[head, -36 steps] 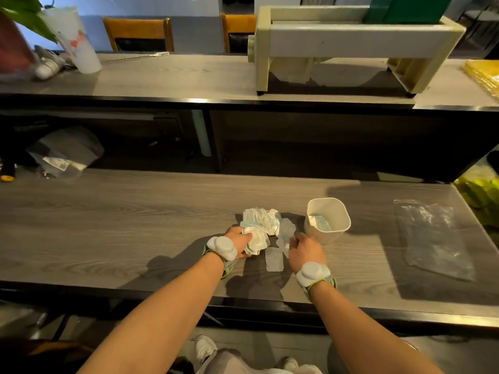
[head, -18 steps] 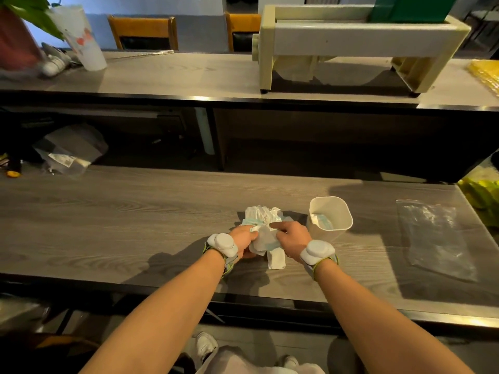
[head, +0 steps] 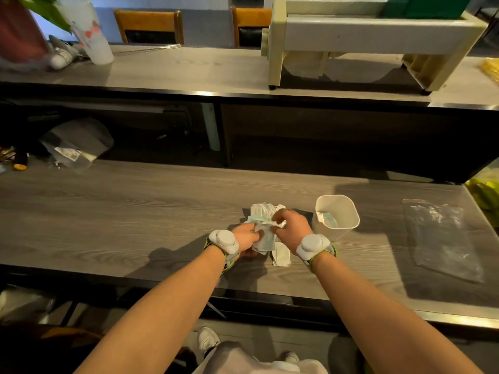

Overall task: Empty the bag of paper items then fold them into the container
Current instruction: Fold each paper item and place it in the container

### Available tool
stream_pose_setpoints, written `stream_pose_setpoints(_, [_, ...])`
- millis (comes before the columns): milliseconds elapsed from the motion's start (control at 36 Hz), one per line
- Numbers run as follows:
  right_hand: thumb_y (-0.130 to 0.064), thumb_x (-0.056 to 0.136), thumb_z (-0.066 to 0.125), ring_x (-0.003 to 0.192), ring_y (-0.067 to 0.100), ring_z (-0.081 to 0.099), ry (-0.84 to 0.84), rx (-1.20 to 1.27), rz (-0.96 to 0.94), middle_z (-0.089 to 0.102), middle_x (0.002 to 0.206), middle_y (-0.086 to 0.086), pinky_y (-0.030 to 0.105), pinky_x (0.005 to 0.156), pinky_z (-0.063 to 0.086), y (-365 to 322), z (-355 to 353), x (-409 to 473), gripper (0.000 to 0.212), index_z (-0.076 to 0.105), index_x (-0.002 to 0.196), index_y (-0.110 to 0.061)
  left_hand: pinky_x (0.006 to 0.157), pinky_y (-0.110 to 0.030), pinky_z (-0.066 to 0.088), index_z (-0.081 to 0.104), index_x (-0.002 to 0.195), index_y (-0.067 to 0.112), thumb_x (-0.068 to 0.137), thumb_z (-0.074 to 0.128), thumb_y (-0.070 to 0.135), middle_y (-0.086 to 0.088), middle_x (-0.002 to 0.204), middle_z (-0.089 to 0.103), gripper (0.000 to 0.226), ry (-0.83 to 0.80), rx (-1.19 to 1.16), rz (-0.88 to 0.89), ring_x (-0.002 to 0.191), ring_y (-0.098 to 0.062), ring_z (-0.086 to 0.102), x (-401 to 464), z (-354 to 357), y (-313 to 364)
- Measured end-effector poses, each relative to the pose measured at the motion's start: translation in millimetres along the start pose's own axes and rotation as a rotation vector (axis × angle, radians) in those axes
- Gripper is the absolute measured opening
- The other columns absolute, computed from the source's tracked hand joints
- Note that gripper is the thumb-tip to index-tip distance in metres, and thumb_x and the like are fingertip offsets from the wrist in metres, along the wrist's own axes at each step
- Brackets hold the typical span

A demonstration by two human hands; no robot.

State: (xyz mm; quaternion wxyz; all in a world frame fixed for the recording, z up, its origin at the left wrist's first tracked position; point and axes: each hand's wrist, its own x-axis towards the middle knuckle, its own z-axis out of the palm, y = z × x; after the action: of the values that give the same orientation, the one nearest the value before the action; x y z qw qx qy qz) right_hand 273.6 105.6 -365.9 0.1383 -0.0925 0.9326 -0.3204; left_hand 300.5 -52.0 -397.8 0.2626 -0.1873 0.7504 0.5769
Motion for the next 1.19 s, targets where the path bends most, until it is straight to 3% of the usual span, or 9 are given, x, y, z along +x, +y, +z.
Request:
stream_pose_setpoints(111, [-0.045,0.081,0.066,0.098,0.031,0.065,-0.023,-0.062,0.294,0.069,0.110,0.010,0.030,0.077,0.051,17,8,-11,0.046,0.060,0.115,-0.014,0.059,-0.028,0.052,0.049,0.135,0.013,0.096,0.053,0.028,-0.016,0.122,0.060,0.042,0.052,-0.020,-0.064,0.084,-0.026,0.059,2,-9,-6])
stream_pose_setpoints(194, [-0.053,0.079,0.068,0.116,0.030,0.059,-0.147,-0.142,0.414,0.061,0.126,0.011,0.031,0.089,0.047,26,22,-25,0.072,0.047,0.130,-0.006,0.055,-0.026,0.048,0.052,0.129,0.009,0.096,0.053,0.027,-0.013,0.105,0.059,0.038,0.076,-0.034,-0.068,0.069,-0.021,0.054,5,-13,-7])
stream_pose_setpoints(333, [-0.020,0.084,0.067,0.108,0.035,0.061,-0.139,-0.099,0.410,0.063,0.118,0.019,0.034,0.084,0.050,35,34,-31,0.047,0.045,0.121,-0.002,0.053,-0.025,0.048,0.061,0.102,0.009,0.094,0.057,0.030,-0.011,0.091,0.058,0.022,0.093,-0.025,-0.054,0.059,-0.016,0.052,10,-12,-14])
stream_pose_setpoints(444, [-0.039,0.080,0.042,0.106,0.025,0.060,-0.126,-0.013,0.427,0.057,0.085,0.008,0.015,0.065,0.041,35,29,-37,0.060,0.050,0.123,0.002,0.045,-0.020,0.045,0.060,0.096,0.008,0.093,0.057,0.033,-0.009,0.080,0.056,0.025,0.108,0.057,-0.050,0.049,-0.014,0.049,12,-14,-17])
stream_pose_setpoints(556, [-0.031,0.088,0.062,0.113,0.033,0.059,-0.057,-0.011,0.492,0.062,0.119,0.017,0.030,0.084,0.048,39,31,-35,0.045,0.051,0.119,0.000,0.045,-0.020,0.046,0.061,0.097,0.008,0.093,0.056,0.033,-0.008,0.080,0.055,0.026,0.121,0.054,-0.036,0.048,-0.013,0.048,13,-14,-18])
stream_pose_setpoints(861, [-0.031,0.088,0.063,0.121,0.024,0.057,-0.159,-0.061,0.470,0.058,0.130,0.007,0.027,0.093,0.044,24,34,-38,0.051,0.049,0.133,-0.008,0.048,-0.024,0.048,0.061,0.098,0.009,0.093,0.056,0.032,-0.011,0.087,0.055,0.024,0.137,0.030,-0.043,0.055,-0.017,0.051,10,-15,-21])
stream_pose_setpoints(1000, [-0.033,0.081,0.069,0.086,0.024,0.064,-0.140,0.173,0.546,0.064,0.091,0.004,0.026,0.073,0.045,24,22,-35,0.037,0.065,0.106,-0.006,0.054,-0.027,0.049,0.062,0.108,0.008,0.094,0.053,0.031,-0.010,0.093,0.058,0.028,0.128,-0.024,-0.080,0.067,-0.020,0.054,9,-16,-19])
stream_pose_setpoints(1111, [-0.006,0.078,0.075,0.050,0.016,0.049,-0.004,0.951,0.617,0.052,0.061,0.008,0.024,0.047,0.048,6,21,-28,0.021,0.054,0.080,-0.004,0.060,-0.029,0.052,0.062,0.100,0.011,0.093,0.057,0.029,-0.009,0.091,0.057,0.020,0.135,-0.155,-0.133,0.074,-0.020,0.054,8,-14,-12])
stream_pose_setpoints(1194, [-0.008,0.081,0.074,0.048,0.014,0.046,-0.089,0.942,0.561,0.052,0.061,0.007,0.022,0.044,0.041,-10,18,-27,0.018,0.056,0.082,-0.006,0.075,-0.040,0.058,0.063,0.088,0.014,0.089,0.061,0.023,-0.013,0.095,0.063,0.009,0.132,-0.242,-0.126,0.088,-0.028,0.062,10,-8,-7])
